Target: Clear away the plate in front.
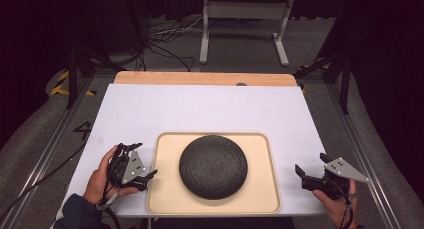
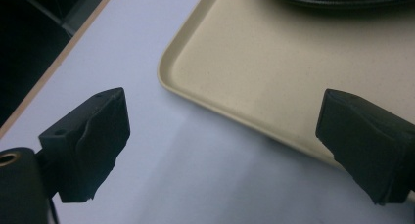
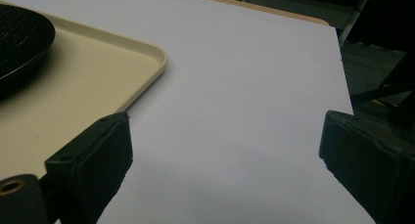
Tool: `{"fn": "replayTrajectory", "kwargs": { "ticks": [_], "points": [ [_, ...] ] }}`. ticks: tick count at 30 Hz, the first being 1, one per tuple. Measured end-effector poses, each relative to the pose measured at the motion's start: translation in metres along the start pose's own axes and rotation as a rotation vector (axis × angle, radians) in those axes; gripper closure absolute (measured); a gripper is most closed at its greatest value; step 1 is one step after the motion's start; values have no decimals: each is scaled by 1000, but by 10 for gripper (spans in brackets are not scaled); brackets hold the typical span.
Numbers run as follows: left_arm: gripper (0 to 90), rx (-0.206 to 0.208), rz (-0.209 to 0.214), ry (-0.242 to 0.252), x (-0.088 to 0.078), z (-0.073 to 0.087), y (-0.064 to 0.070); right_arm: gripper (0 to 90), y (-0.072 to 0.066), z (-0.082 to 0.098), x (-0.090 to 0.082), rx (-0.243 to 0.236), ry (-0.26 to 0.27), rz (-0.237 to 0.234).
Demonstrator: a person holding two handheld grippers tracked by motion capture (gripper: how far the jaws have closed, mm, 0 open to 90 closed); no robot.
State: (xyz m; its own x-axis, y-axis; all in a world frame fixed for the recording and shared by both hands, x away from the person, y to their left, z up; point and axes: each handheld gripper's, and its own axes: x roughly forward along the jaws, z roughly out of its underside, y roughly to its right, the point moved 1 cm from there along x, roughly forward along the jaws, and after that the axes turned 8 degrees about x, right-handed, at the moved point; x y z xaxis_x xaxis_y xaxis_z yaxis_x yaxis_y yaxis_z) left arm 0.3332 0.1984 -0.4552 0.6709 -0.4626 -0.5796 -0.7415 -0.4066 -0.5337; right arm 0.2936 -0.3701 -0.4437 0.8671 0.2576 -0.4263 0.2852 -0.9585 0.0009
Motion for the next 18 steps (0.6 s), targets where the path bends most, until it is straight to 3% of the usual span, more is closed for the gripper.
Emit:
{"fn": "replayTrajectory", "kwargs": {
  "ticks": [12,18],
  "points": [
    [65,-164,36,30,-11,29,-3,61,-3,0,1,-10,-5,-5],
    [59,-242,18,54,-20,40,-6,61,-2,0,1,-9,-5,-4]
  ]
}}
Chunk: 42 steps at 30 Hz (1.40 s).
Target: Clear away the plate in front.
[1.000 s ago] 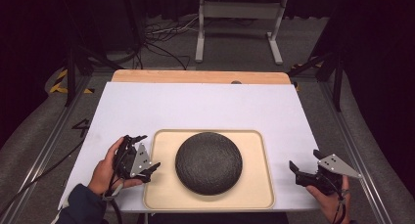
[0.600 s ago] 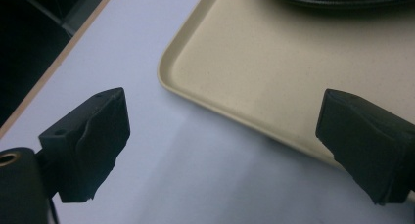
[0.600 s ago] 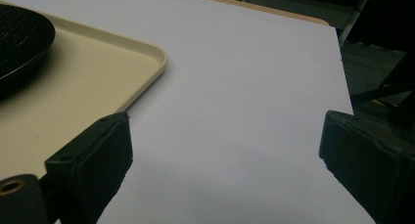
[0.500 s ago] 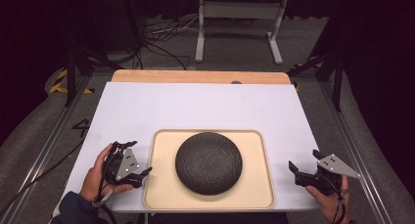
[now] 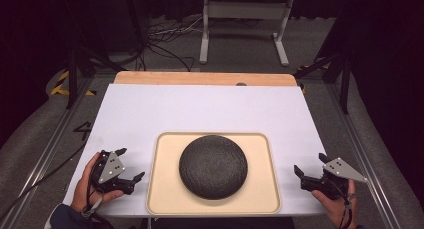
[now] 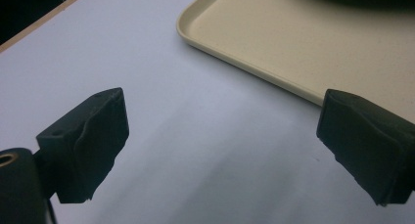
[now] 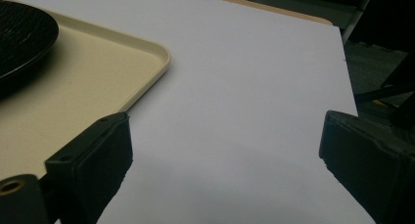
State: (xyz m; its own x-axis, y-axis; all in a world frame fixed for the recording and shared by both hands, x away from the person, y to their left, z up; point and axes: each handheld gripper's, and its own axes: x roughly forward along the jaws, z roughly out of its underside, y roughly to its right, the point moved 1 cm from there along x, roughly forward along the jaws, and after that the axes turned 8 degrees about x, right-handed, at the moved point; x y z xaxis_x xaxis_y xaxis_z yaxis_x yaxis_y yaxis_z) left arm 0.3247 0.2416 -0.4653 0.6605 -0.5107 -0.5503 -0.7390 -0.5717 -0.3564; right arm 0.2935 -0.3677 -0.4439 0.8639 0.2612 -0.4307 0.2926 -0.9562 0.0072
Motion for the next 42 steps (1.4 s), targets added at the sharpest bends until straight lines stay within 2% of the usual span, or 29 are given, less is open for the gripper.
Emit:
{"fn": "replayTrajectory", "kwargs": {
  "ticks": [2,5,11,29,42],
  "points": [
    [58,-17,-12,12,-4,3,-2,61,0,0,0,1,0,0],
    [60,-71,-2,46,-9,8,-5,61,0,0,0,-2,-2,0],
    [61,-106,-6,63,-14,13,-8,61,0,0,0,-1,-1,-3],
    [64,-71,0,44,-11,9,-6,61,-1,0,1,-7,-3,-5],
    [61,-70,-4,39,-9,6,-6,61,0,1,1,2,-4,-6]
  ]
}}
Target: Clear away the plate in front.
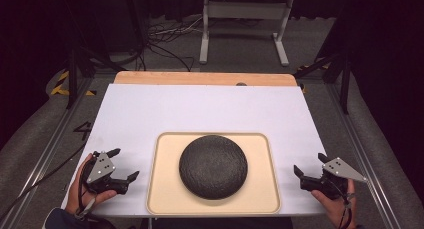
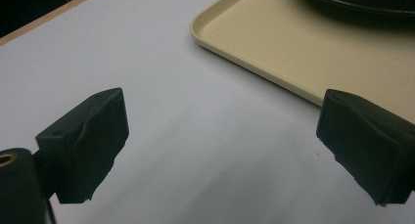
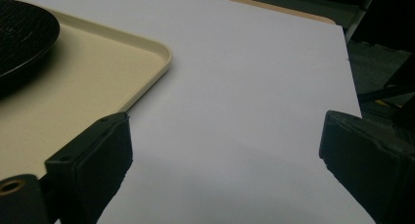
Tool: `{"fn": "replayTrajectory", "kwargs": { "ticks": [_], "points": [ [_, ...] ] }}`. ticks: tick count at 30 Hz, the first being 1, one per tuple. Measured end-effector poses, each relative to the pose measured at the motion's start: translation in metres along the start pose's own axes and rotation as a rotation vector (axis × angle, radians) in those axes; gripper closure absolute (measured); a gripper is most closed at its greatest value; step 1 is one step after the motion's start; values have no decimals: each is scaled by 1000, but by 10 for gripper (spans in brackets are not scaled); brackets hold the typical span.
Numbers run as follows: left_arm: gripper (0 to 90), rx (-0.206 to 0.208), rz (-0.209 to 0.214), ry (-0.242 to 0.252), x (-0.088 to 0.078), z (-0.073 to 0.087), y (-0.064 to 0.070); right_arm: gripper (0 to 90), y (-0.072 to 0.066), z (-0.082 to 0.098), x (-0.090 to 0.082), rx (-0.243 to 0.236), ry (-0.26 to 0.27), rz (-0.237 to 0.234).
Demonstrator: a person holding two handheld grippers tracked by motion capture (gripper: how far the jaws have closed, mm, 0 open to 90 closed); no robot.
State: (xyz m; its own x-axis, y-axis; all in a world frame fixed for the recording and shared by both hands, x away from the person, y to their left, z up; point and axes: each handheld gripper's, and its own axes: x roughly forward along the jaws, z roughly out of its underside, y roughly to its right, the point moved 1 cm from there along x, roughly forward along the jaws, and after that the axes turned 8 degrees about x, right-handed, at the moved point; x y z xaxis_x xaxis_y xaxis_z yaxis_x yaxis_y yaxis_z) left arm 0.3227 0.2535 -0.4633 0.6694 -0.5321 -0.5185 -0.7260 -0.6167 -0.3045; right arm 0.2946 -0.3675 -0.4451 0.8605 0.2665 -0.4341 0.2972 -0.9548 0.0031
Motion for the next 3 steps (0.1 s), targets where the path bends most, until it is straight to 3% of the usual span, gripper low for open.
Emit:
{"fn": "replayTrajectory", "kwargs": {
  "ticks": [3],
  "points": [
    [61,4,0,-7,1,0,-1,61,1,0,0,2,2,-1]
  ]
}}
